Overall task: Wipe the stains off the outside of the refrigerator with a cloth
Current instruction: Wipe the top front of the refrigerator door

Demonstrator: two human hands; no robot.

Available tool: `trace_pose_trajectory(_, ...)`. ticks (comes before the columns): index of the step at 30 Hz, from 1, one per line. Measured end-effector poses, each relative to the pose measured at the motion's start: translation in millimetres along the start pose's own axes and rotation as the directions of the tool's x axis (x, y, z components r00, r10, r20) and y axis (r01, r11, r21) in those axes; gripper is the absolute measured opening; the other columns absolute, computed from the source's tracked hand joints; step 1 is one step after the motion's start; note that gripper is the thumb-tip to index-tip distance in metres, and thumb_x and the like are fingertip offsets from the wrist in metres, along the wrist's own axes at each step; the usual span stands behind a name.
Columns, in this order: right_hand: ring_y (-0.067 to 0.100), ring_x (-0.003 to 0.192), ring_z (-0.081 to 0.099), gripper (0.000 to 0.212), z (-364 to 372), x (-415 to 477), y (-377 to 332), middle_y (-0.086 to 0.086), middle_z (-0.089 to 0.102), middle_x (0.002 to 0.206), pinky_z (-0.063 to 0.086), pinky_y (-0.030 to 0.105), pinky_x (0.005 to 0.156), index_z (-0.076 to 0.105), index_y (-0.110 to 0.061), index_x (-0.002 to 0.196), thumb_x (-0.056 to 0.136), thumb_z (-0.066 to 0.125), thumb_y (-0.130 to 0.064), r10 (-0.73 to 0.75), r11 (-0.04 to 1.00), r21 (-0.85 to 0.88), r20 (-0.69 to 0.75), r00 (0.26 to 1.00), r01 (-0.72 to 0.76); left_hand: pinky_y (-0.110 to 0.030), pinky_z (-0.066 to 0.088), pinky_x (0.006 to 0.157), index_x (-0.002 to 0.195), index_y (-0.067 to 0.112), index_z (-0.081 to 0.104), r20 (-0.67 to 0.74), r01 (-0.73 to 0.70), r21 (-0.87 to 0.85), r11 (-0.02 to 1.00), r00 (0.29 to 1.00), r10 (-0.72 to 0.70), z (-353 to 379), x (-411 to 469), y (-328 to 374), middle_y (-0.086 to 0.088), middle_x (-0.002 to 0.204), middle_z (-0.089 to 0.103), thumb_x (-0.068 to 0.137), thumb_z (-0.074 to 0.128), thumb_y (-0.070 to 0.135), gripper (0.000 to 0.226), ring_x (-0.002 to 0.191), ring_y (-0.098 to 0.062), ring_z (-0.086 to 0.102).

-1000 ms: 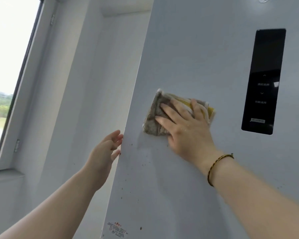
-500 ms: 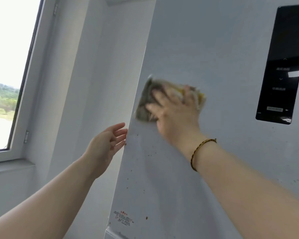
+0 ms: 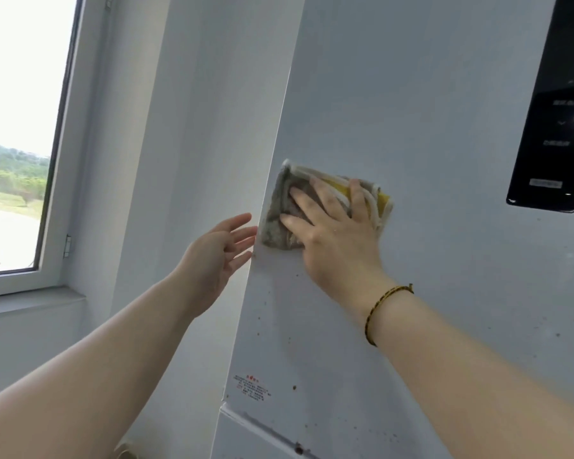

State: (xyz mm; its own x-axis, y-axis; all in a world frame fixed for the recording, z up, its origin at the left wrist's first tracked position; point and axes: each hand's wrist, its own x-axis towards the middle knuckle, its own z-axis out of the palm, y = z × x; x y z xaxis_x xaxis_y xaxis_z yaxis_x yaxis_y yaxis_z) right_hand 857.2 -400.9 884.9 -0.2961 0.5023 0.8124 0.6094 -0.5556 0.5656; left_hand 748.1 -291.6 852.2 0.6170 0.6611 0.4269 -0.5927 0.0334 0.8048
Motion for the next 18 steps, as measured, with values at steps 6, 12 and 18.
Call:
trace_pose_trajectory(6,0.029,0.124,0.036,0.050,12.2,-41.1,-48.4,0.010,0.062,0.122,0.000,0.053,0.107,0.070,-0.017,0.105,0.072,0.033,-0.019,0.085,0.995,0.040,0.064,0.994,-0.087,-0.027,0.045,0.090,0.115,0.012,0.045,0.007,-0.010,-0.009,1.000,1.000,0.010,0.6,-2.2,-2.6,-0.003,0.099,0.058,0.086,0.016,-0.011,0.048,0.097,-0.016,0.056)
trace_pose_trajectory(12,0.025,0.115,0.058,0.037,8.6,-44.1,-49.1,0.003,0.067,0.114,0.001,0.046,0.107,0.074,-0.023,0.090,0.066,0.045,-0.025,-0.021,0.997,0.076,0.063,0.998,0.016,-0.024,0.034,0.102,0.121,0.016,0.046,0.018,-0.072,0.221,0.973,0.997,0.070,2.1,-2.1,-4.3,0.001,0.104,0.056,0.085,0.020,-0.010,0.052,0.098,-0.012,0.053)
trace_pose_trajectory(18,0.027,0.127,0.030,0.045,16.4,-70.0,-71.3,0.009,0.059,0.127,-0.002,0.052,0.108,0.067,-0.018,0.111,0.072,0.044,-0.020,0.113,0.992,0.052,0.078,0.991,-0.117,-0.021,0.026,0.093,0.133,0.015,0.043,0.025,-0.100,0.422,0.901,0.995,0.098,4.1,-7.2,-6.7,0.005,0.120,0.051,0.085,0.026,-0.006,0.055,0.116,-0.011,0.041)
